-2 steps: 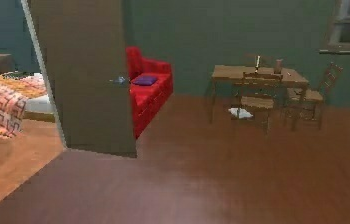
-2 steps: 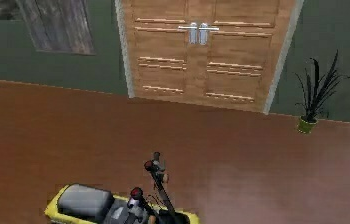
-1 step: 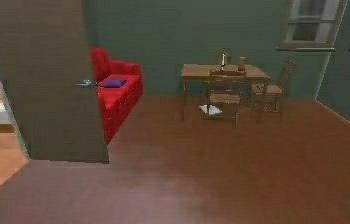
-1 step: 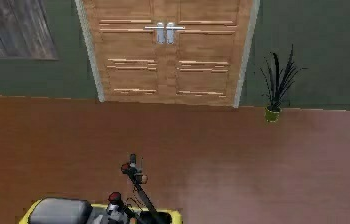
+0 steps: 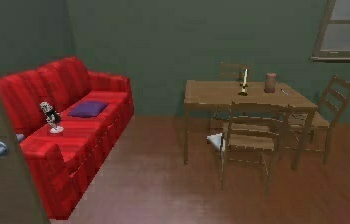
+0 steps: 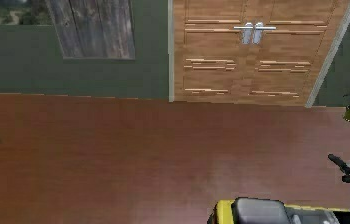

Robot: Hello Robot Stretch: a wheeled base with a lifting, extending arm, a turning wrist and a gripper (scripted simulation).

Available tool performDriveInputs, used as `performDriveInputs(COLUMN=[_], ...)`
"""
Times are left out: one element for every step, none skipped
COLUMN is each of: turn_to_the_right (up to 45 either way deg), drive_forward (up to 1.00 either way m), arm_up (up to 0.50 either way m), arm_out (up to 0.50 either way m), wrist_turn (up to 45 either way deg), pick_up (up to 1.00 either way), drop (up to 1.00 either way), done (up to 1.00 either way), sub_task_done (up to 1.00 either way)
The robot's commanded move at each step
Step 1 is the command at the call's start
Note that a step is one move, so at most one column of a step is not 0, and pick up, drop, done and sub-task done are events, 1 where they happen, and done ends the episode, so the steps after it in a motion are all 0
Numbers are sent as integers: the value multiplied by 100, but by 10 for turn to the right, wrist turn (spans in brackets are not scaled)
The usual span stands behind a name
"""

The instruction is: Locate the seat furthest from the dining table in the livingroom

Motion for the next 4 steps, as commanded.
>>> performDriveInputs(turn_to_the_right=[30, 0, 0, 450], drive_forward=[0, 70, 30, 0], arm_up=[0, 0, 0, 0], arm_out=[0, 0, 0, 0], wrist_turn=[0, 0, 0, 0], pick_up=[0, 0, 0, 0], drop=[0, 0, 0, 0], done=[0, 0, 0, 0], sub_task_done=[0, 0, 0, 0])
